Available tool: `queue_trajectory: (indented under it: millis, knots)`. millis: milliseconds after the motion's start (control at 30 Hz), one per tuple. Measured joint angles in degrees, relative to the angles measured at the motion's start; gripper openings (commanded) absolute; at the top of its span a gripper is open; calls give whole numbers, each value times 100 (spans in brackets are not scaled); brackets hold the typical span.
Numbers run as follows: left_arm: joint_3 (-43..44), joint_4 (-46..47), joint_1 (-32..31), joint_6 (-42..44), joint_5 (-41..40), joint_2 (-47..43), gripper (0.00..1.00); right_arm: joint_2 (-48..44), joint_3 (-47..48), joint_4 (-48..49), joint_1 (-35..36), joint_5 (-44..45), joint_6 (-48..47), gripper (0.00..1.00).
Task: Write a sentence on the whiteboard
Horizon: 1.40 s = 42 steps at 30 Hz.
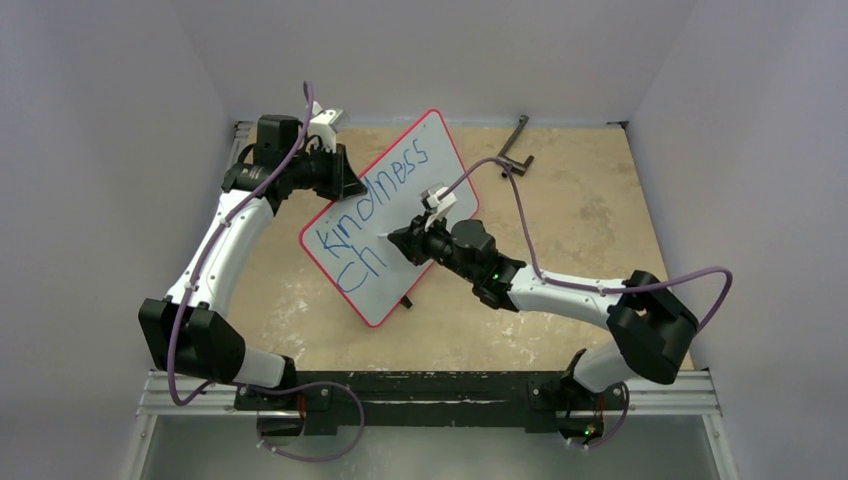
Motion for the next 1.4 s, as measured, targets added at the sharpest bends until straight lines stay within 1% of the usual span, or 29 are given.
queue_trajectory:
  millis: [467,767,1033,1400]
  knots:
    - [-2,-13,15,42,-42,0,0,160,120,238,-17,-452,7,0]
    - [-2,-13,15,46,-39,0,0,170,-131,407,0,-638,70,0]
    - [-2,-11,15,46,-35,0,0,131,-173,330,31,-479,85,0]
    - [-2,-4,15,44,-35,0,0,-9,-111,-254,48,11,-4,0]
